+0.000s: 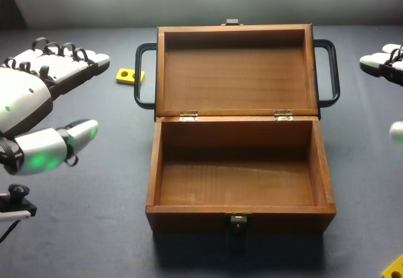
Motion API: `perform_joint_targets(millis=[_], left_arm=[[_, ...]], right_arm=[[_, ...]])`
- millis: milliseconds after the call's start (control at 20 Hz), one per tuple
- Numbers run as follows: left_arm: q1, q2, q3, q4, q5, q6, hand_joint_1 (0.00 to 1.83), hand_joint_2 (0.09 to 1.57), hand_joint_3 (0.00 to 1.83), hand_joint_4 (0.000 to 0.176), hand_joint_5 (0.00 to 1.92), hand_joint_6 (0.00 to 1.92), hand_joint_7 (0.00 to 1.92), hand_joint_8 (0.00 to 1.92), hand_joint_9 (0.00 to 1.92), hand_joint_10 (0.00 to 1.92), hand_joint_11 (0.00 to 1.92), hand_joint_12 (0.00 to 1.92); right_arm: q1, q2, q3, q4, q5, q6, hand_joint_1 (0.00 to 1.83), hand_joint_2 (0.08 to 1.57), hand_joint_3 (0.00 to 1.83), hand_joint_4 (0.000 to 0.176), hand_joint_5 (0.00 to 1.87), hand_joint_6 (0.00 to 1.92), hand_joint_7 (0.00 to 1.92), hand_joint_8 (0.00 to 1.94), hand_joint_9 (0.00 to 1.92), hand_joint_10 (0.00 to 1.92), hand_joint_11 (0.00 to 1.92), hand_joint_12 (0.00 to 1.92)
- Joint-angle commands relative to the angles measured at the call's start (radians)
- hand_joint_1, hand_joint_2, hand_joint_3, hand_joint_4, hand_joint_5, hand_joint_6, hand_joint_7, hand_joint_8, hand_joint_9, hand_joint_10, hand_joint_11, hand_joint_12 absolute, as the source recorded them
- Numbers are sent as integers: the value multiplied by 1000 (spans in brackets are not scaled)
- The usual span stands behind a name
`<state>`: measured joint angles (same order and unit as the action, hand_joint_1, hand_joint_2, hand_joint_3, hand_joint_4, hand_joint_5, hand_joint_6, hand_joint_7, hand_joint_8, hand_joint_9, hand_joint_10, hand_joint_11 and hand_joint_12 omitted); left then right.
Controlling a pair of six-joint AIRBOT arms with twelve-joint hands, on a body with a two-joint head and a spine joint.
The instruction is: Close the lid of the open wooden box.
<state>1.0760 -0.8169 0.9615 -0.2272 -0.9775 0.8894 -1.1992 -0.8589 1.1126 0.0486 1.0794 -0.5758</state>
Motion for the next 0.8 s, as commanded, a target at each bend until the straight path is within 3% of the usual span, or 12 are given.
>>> perform_joint_targets(millis=[0,300,350,650,750], left_arm=[[-9,-1,3,-2,-114,-4,165,1454,5,0,97,0,103,1,117,5,0,331],[-19,-2,16,0,-79,-4,114,1448,0,0,78,0,95,0,105,0,0,252],[-26,-7,28,-1,-55,-4,54,1446,1,0,75,0,92,0,85,1,7,259],[-120,-83,141,4,157,-4,83,1442,0,0,82,7,126,5,94,2,10,172],[-158,-110,179,20,229,-3,2,1378,0,0,73,1,78,0,61,0,41,193]], right_arm=[[12,-3,5,22,117,9,116,1441,10,0,125,4,129,3,42,4,101,42],[16,-6,13,19,102,10,120,1449,2,0,121,3,126,2,31,3,92,14],[24,-9,22,19,84,10,122,1451,3,0,128,6,136,6,41,7,92,13],[97,-50,109,-16,-65,45,136,1453,2,0,139,2,114,1,27,1,59,3],[122,-67,142,-27,-130,45,148,1471,3,0,123,0,92,0,18,1,66,5]])
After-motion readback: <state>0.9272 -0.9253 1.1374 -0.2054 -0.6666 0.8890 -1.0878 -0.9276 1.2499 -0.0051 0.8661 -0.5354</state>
